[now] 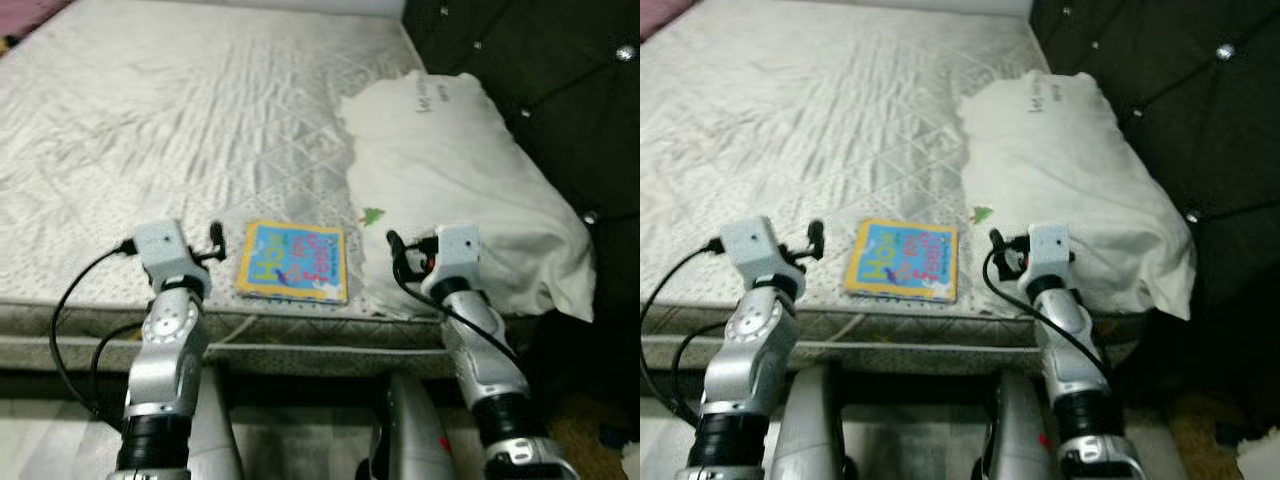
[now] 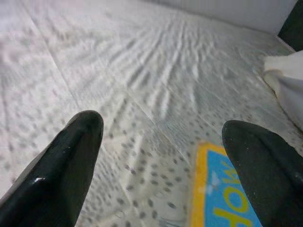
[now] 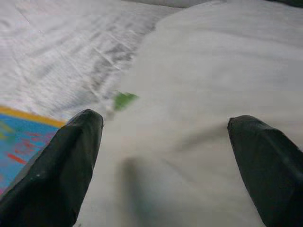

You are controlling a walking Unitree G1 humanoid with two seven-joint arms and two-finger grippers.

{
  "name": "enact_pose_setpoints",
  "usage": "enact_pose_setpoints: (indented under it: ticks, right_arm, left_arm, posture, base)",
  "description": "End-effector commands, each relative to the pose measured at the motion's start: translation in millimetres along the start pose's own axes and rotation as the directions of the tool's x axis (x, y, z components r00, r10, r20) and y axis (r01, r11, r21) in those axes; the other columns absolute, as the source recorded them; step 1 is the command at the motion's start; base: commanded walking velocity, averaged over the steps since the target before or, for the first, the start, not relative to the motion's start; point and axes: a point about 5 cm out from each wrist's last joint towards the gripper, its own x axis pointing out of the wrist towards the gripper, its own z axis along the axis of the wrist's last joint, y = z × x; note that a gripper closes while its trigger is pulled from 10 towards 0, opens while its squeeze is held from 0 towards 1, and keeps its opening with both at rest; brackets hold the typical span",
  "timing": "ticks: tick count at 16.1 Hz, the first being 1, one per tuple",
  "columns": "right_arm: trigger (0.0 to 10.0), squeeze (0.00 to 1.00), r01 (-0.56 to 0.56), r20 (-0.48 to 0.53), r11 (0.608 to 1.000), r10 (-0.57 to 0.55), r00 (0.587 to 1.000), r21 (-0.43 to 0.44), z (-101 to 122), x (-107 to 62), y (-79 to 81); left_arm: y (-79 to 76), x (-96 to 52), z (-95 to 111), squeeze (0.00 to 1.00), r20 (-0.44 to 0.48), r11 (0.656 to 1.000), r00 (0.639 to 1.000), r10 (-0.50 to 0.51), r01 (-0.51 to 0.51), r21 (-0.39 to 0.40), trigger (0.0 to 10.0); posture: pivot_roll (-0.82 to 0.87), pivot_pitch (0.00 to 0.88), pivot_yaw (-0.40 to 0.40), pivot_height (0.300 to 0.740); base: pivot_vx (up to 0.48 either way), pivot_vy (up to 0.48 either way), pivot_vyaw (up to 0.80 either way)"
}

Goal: Clean up the room

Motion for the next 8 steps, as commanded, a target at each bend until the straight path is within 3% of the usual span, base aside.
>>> enact_pose_setpoints:
  ticks: [1, 2, 5, 8]
  right_arm:
    - [10.0, 0.00, -0.001, 0.008, 1.000, 0.001, 1.000, 0.025, 0.8, 1.2, -0.7]
    - [10.0, 0.00, -0.019, 0.014, 0.999, 0.018, 1.000, 0.042, 0.8, 2.1, 4.6]
    - [10.0, 0.00, -0.055, 0.034, 0.984, 0.050, 0.998, 0.168, 2.9, 6.6, 10.8]
    - [10.0, 0.00, -0.058, 0.049, 0.982, 0.050, 0.998, 0.179, 10.4, 8.5, 14.8]
  left_arm:
    - [-4.9, -3.8, 2.5, 1.00, 0.031, 0.998, 1.000, 0.005, -0.007, 0.062, 10.0]
    - [-10.7, -7.4, 3.1, 0.00, 0.053, 0.991, 0.998, 0.015, -0.021, 0.130, 10.0]
    - [-31.1, -11.2, 14.2, 0.00, 0.148, 0.965, 0.977, -0.155, 0.117, 0.234, 10.0]
    - [-35.6, -15.7, 15.2, 0.00, 0.162, 0.962, 0.970, -0.181, 0.140, 0.235, 10.0]
  posture:
    - [0.13, 0.000, -0.058, 0.525]
    - [0.13, 0.000, -0.056, 0.525]
    - [0.14, 0.000, -0.060, 0.525]
    - [0.13, 0.000, -0.070, 0.525]
  base:
    - [0.000, 0.000, 0.00]
    - [0.000, 0.000, 0.00]
    - [0.000, 0.000, 0.00]
    - [0.000, 0.000, 0.00]
